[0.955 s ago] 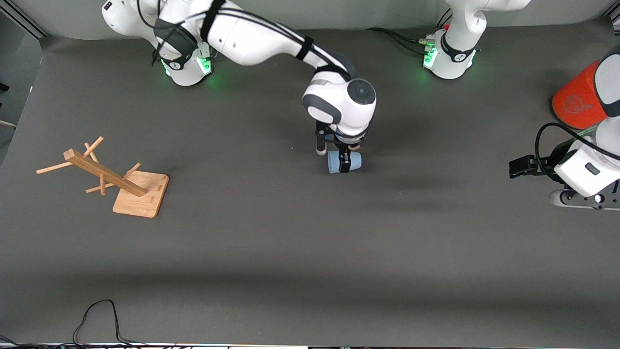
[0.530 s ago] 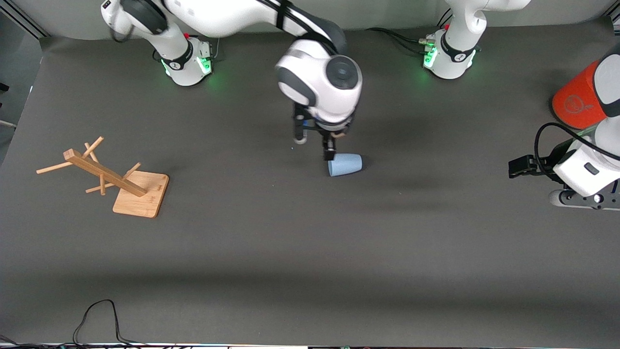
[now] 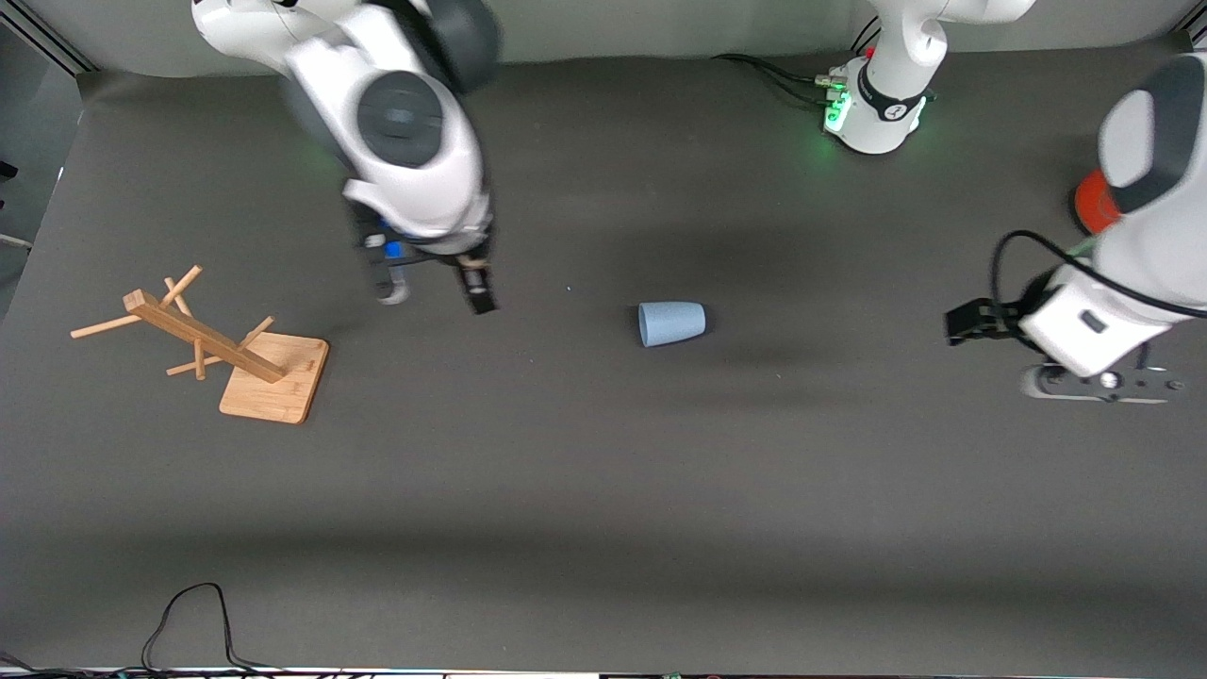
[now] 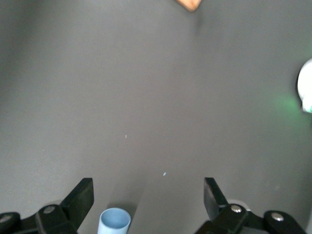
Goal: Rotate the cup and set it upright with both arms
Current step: 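Release the cup on its side and withdraw the right gripper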
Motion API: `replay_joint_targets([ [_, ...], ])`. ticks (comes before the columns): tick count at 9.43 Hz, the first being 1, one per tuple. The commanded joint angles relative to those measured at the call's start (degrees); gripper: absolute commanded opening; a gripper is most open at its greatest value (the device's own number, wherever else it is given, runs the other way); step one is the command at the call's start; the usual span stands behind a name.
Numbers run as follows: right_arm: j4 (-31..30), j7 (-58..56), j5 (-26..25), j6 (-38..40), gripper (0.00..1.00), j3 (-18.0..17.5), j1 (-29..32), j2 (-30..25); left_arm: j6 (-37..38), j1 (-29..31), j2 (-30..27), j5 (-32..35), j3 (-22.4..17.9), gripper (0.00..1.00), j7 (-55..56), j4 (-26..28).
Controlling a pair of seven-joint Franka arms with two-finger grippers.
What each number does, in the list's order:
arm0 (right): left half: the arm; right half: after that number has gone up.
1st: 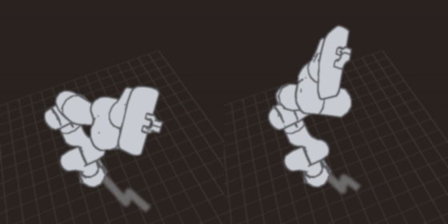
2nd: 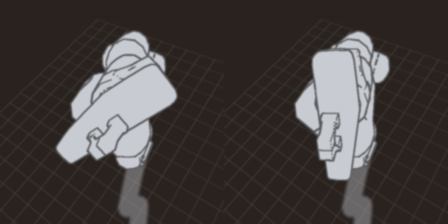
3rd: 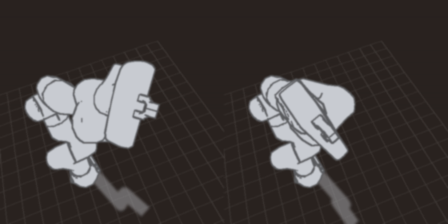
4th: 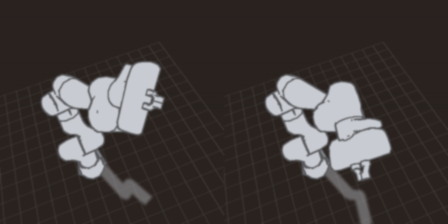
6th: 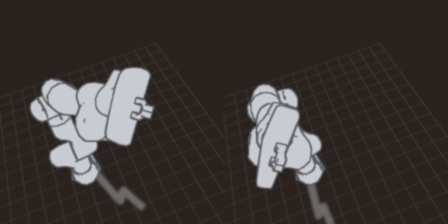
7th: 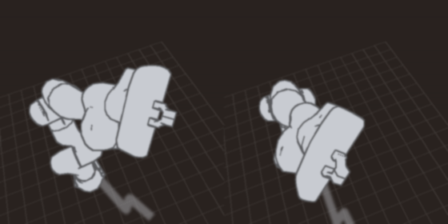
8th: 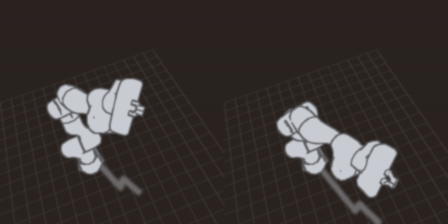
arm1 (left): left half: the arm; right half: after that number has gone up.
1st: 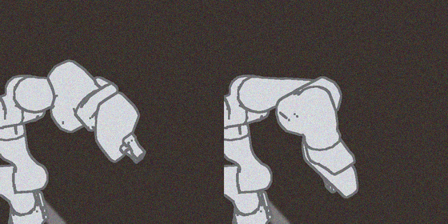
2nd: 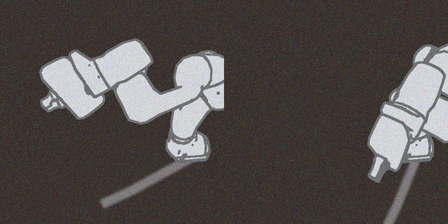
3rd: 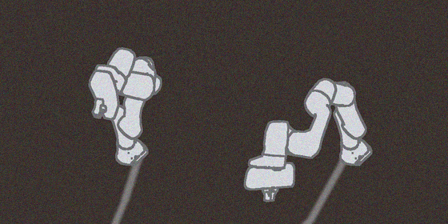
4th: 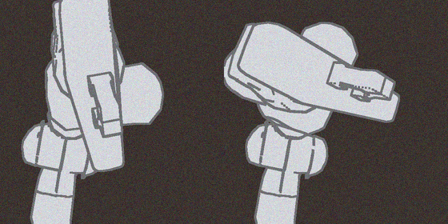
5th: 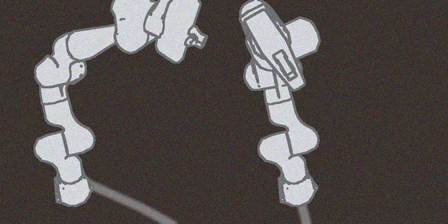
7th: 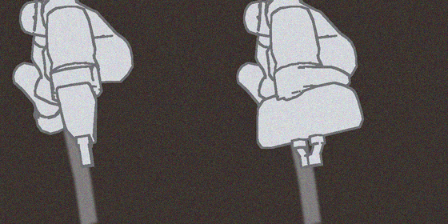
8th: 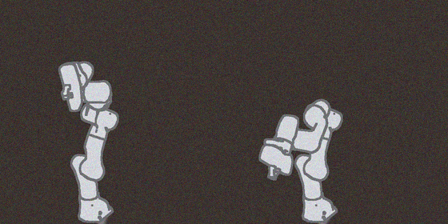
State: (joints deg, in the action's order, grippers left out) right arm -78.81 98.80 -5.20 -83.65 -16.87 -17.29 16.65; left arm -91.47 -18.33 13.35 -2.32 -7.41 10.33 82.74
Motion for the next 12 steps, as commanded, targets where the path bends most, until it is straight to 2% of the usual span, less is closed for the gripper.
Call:
replay_joint_targets([
  [1, -8.0, -17.2, 1.2, -0.6, 1.0, -0.3, 7.6, -9.0, 0.2, -7.4, 1.2, 0.5, -0.8, 1.0, 9.9, -1.2],
  [4, -9.3, -40.9, 1.2, -0.6, 1.0, 0.3, 17.5, -13.3, 1.5, -17.5, 9.5, 2.4, -0.8, 1.0, 22.2, -10.6],
  [6, -9.3, -55.2, 2.9, -0.6, 1.0, 6.3, 18.5, -14.3, 1.0, -24.0, 16.1, 2.2, -0.8, 1.0, 34.0, -15.0],
  [7, -9.3, -61.4, 4.3, -0.7, 1.0, 9.9, 18.3, -14.4, 1.6, -27.3, 19.4, 3.3, -0.9, 1.0, 36.3, -16.8],
  [9, -9.2, -75.1, 6.6, -1.4, 1.0, 15.4, 18.1, -14.5, 2.1, -32.9, 24.2, 7.5, -0.9, 1.0, 36.6, -16.7],
  [12, -9.1, -87.7, 6.5, -3.3, 1.0, 17.0, 18.3, -14.5, 0.8, -37.0, 31.6, 9.9, -0.8, 1.0, 35.8, -16.9],
])
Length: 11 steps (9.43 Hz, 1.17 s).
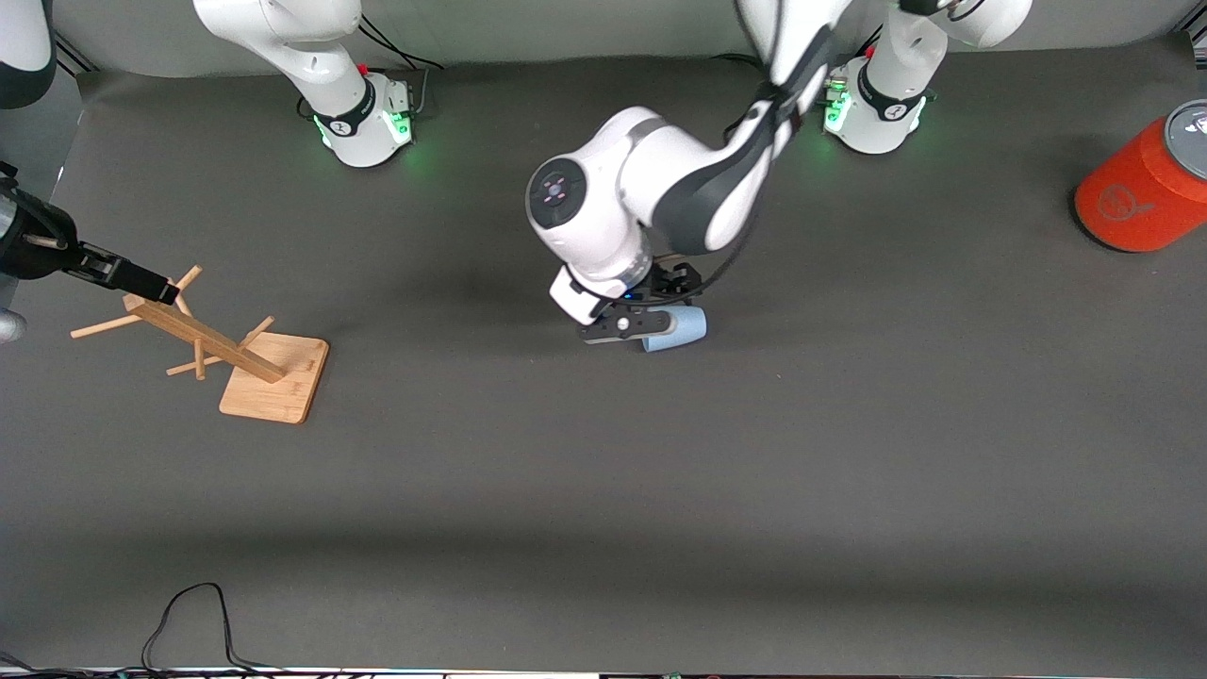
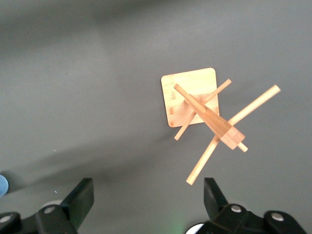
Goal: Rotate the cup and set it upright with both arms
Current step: 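Reach the left gripper to the lying cup and grasp its rim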
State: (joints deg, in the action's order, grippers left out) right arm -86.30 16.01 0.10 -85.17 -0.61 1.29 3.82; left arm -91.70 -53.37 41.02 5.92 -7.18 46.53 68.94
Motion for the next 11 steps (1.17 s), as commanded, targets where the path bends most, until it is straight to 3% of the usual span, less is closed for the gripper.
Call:
replay_joint_targets([
  [1, -1.7, -8.9, 1.2, -2.7, 1.0, 0.8, -0.3, -1.6, 0.6, -3.2, 6.5, 4.0, -1.1, 1.0, -2.1, -3.5],
  [5, -1.9, -16.9, 1.2, -5.4, 1.0, 0.8, -0.4, -1.6, -6.1, -4.1, 11.0, 7.6, -0.8, 0.98, -6.2, -2.9],
  [8, -1.9, -17.2, 1.1, -5.2, 1.0, 1.5, -0.4, -1.8, -6.1, -4.1, 11.9, 10.9, -0.7, 0.96, -10.5, -2.6],
  [11, -1.7, -17.1, 1.0, -5.1, 1.0, 1.2, 0.9, -1.8, -5.5, -4.2, 12.2, 14.4, -0.7, 0.85, -15.0, -1.5],
])
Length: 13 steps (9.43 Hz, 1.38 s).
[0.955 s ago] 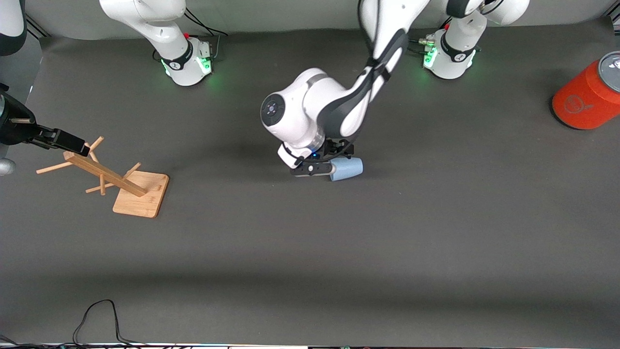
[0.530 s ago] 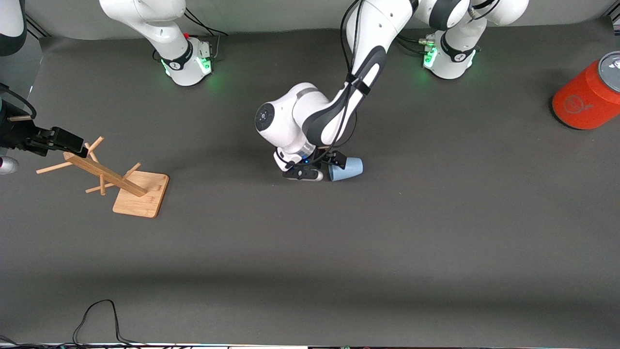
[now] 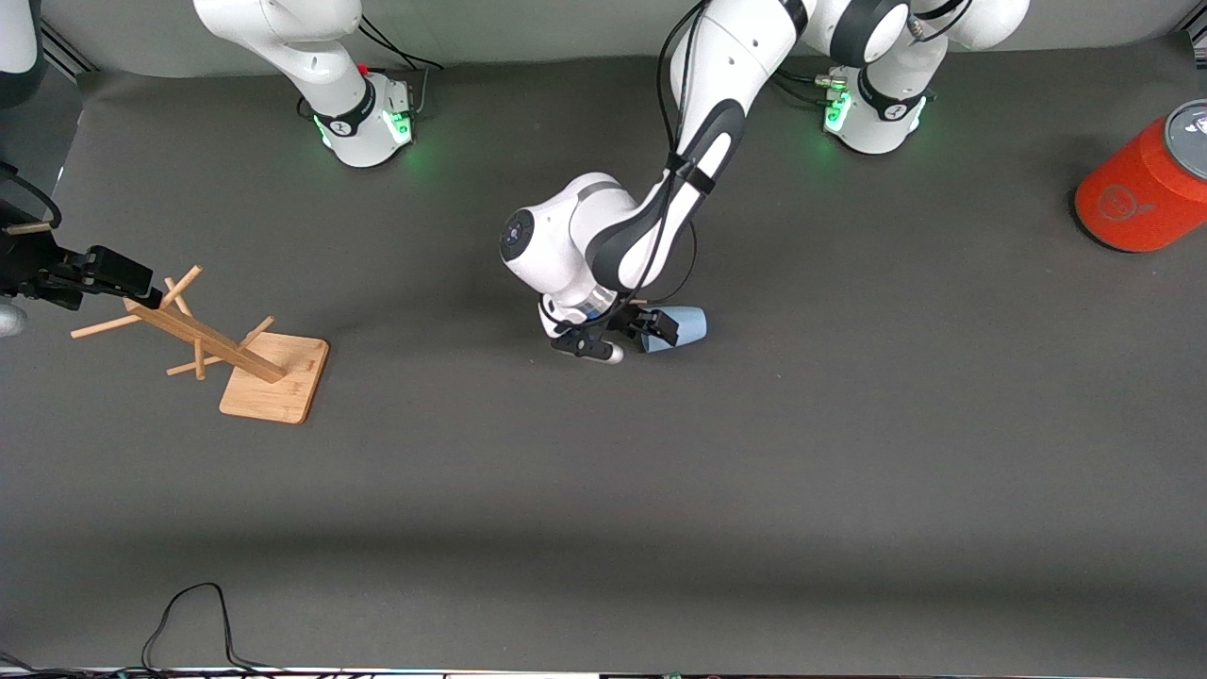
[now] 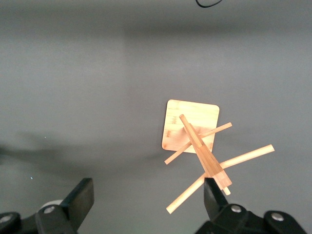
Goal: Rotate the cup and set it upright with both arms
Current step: 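Reach the left gripper to the lying cup and grasp its rim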
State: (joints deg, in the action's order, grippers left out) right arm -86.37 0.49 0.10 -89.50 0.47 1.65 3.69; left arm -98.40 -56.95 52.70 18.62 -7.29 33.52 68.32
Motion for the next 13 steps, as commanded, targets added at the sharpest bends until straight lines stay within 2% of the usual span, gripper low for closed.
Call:
replay_joint_targets([
  [1, -1.6, -1.6, 0.9, -0.9, 1.0, 0.3, 0.1, -1.6, 1.3, -0.6, 0.6, 2.6, -0.6, 0.77, -2.7, -0.6],
  [2, -1.7, -1.7, 0.9, -0.9, 1.0, 0.4, -0.7, -1.6, 1.2, -0.6, 0.6, 2.7, -0.6, 0.67, -2.8, 0.2],
  [3, -1.7, -1.7, 0.5, -0.9, 1.0, 1.0, -2.2, -1.7, 1.2, -0.7, 0.6, 3.3, -0.6, 0.42, -3.1, 0.3],
  [4, -1.7, -1.7, 0.5, -1.0, 1.0, 2.0, -3.0, -1.7, 1.3, -0.7, 0.6, 3.4, -0.6, 0.08, -3.5, 0.3],
  [5, -1.7, -1.7, 0.5, -1.0, 1.0, 2.0, -3.0, -1.7, 1.5, -1.0, 0.6, 3.7, -0.6, 0.0, -3.7, 0.3],
  [7, -1.7, -2.1, 0.6, -1.1, 1.0, 2.0, -3.0, -1.7, 2.9, -0.9, -0.1, 4.0, -0.8, 0.0, -5.3, 0.0],
  [9, -1.8, -3.3, 0.6, -1.0, 1.0, 2.2, -3.0, -1.7, 9.9, 0.6, -2.4, 3.3, -1.8, 0.0, -11.8, -5.1],
  [10, -1.7, -3.3, 0.6, -1.0, 1.0, 2.2, -2.9, -1.7, 12.8, 3.3, -3.6, 2.8, -2.1, 0.0, -15.4, -8.3],
  [11, -1.8, -3.2, 0.6, -0.9, 1.0, 2.2, -2.9, -1.7, 13.7, 7.3, -6.2, 0.7, -1.8, 0.0, -17.2, -9.3],
  [13, -1.4, -2.7, 0.8, -0.7, 1.0, 2.2, -2.7, -1.5, 13.4, 13.9, -14.4, -7.3, -1.8, 0.0, -18.1, -8.6],
])
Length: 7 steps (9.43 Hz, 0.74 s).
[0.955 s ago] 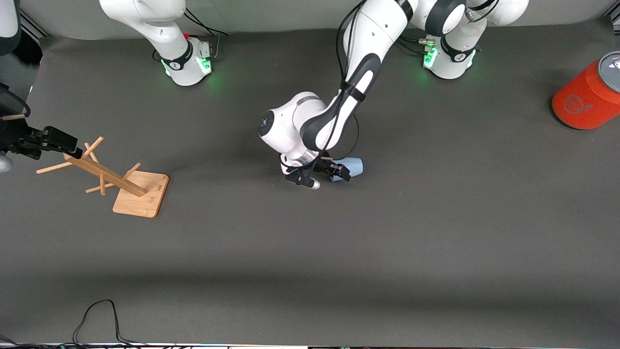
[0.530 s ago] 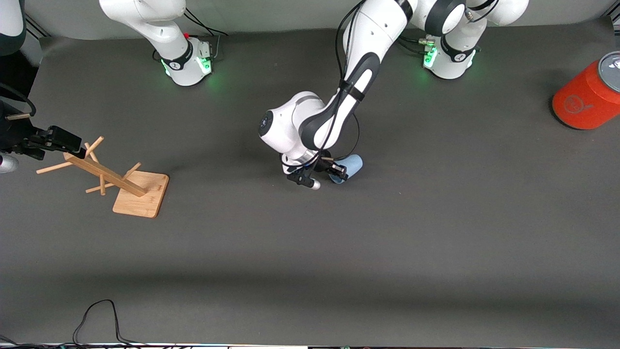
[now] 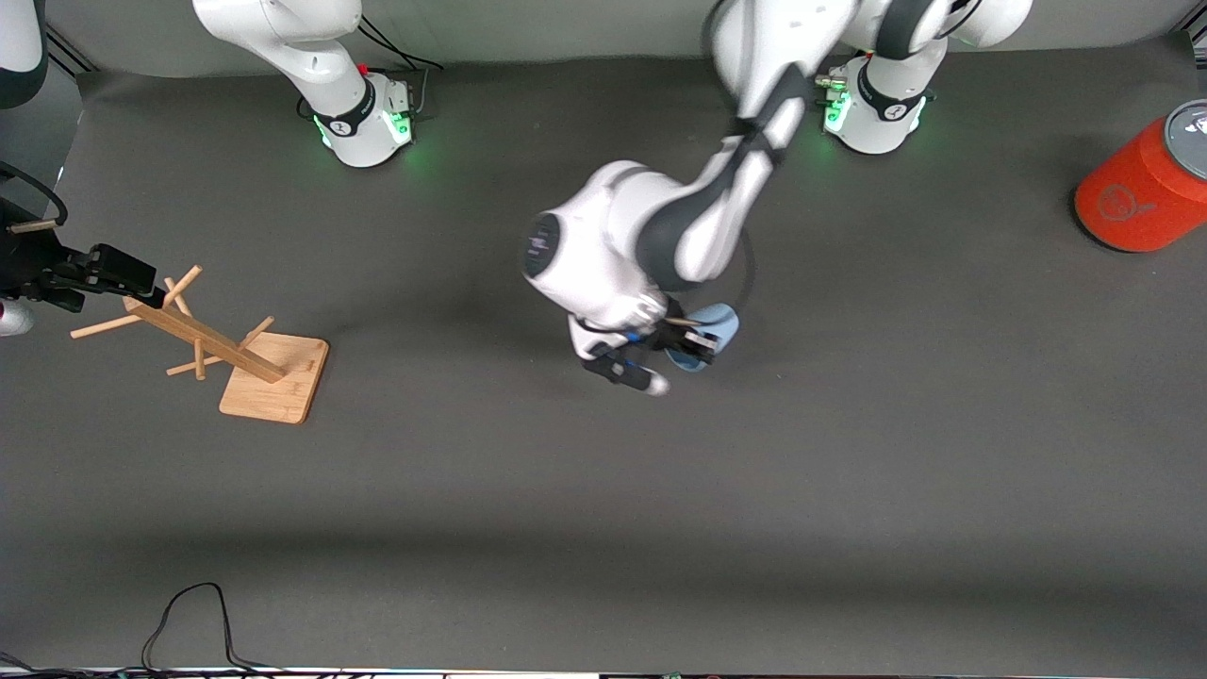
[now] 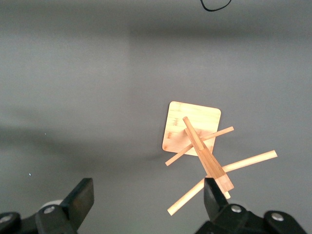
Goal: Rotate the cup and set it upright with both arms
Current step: 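Rotate the cup upright with the left gripper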
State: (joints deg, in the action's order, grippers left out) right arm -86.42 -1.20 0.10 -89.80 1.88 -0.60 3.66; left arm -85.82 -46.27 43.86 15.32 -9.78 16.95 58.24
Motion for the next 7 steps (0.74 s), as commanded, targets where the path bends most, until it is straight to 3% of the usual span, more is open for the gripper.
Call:
replay_joint_targets([
  [1, -1.2, -0.6, 0.8, -0.1, 1.0, 1.1, -0.4, -1.5, 0.8, 3.6, -9.0, -6.2, 0.6, 0.0, -1.1, 3.1],
  [5, -0.3, -0.6, 1.0, 0.0, 1.0, 1.5, -0.7, -0.8, -5.7, 5.4, -26.4, -10.2, 0.4, 0.0, -0.5, 19.9],
  [7, -0.4, -0.6, 1.1, 0.1, 1.0, 1.5, -0.7, -0.7, -16.4, 6.2, -37.1, -12.2, 0.3, 0.0, 1.9, 35.7],
])
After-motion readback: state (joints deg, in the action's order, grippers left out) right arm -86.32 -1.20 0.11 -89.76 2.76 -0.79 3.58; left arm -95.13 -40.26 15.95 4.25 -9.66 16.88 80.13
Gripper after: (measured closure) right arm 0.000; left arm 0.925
